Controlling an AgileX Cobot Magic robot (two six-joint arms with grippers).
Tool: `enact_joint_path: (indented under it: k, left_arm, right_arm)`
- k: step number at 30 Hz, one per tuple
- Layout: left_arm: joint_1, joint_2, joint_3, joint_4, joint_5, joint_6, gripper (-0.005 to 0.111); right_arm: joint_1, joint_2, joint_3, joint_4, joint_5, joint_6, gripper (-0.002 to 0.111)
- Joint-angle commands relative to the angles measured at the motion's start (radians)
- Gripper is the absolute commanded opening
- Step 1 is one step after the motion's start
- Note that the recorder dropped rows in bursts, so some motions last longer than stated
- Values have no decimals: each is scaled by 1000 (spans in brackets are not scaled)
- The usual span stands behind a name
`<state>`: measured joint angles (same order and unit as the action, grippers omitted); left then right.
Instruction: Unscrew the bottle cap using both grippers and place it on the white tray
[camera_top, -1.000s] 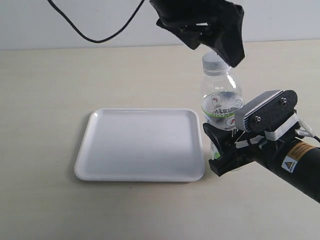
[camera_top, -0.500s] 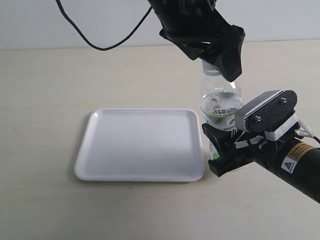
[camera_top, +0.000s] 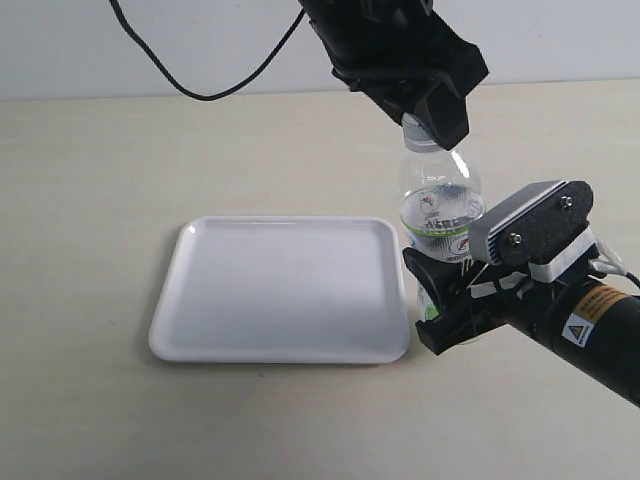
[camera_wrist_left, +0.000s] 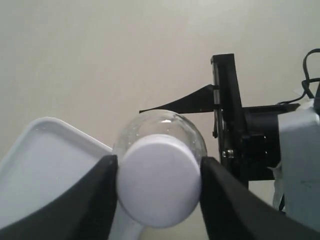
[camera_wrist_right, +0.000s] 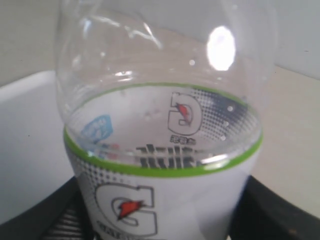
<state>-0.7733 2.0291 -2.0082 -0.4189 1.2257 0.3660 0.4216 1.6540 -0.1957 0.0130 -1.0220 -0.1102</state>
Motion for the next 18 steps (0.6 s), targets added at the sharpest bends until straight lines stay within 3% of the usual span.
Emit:
enact_joint_path:
  k: [1,3,7,8,18]
  left_arm:
    - [-4,-12,-3,-14,-5,-12,37]
    - [-4,-12,-3,-14,-5,-30,30]
    - [-4,-12,-3,-14,-5,-56,3]
    - [-4,-12,-3,-14,-5,-67,0]
    - [-5,-12,-3,-7,-5,-247,0]
  right_arm:
    - [3,0,-1,-5,-52,3,0]
    - [3,0,-1,-5,-52,3,0]
    - [3,0,-1,-5,-52,3,0]
    - [3,0,-1,-13,-52,1,0]
    - [3,0,-1,-13,-52,-31,0]
